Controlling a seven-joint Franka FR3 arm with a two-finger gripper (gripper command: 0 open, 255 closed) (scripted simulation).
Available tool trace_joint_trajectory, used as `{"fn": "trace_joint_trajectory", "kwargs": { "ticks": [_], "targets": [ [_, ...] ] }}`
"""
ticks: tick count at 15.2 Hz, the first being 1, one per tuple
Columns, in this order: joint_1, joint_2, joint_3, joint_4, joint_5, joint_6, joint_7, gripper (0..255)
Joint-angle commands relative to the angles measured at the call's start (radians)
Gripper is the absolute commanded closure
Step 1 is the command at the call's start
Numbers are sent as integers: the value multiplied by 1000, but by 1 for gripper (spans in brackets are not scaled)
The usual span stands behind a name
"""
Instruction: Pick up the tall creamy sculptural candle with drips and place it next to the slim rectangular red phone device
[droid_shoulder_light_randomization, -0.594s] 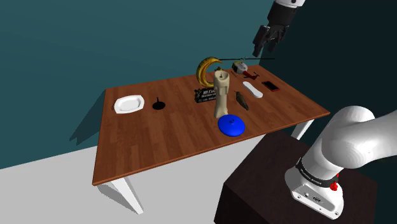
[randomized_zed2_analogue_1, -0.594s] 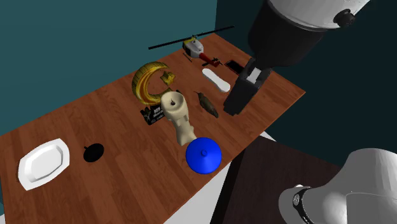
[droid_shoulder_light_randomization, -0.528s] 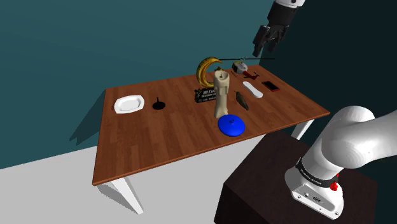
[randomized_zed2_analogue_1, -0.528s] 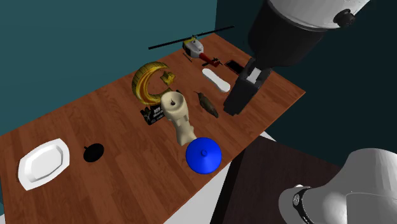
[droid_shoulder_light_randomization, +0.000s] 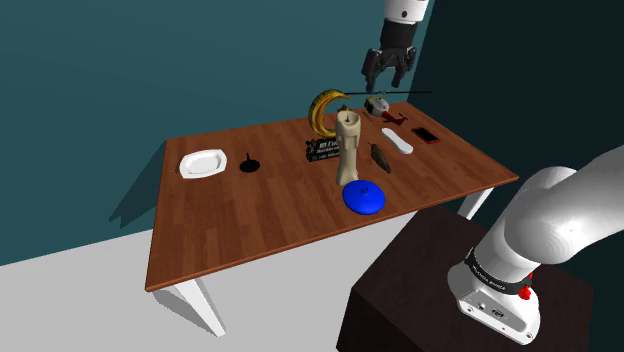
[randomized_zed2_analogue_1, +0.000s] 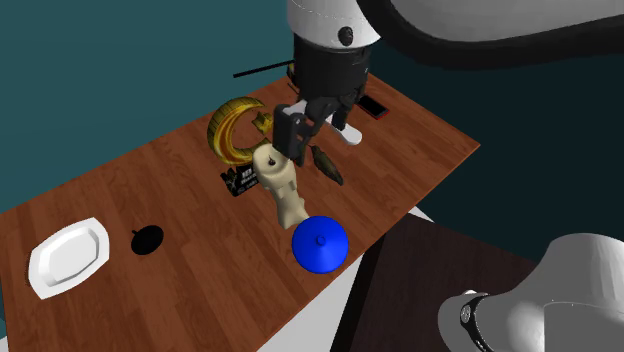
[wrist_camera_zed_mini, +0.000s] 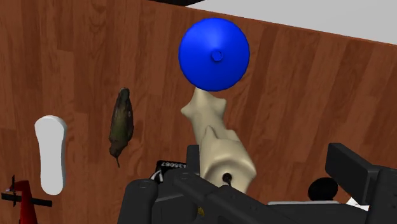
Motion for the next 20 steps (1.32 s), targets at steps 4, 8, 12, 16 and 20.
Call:
{"fn": "trace_joint_trajectory", "kwargs": {
  "ticks": [4,8,12,16,20],
  "targets": [
    [-14,228,-15,145,27,-2,59,0],
    [-27,412,-31,284,56,-24,100,0],
    [-45,598,-47,442,91,-63,137,0],
    [-60,718,-55,539,115,-84,160,0],
    [-57,711,-53,476,116,-28,159,0]
  ]
}}
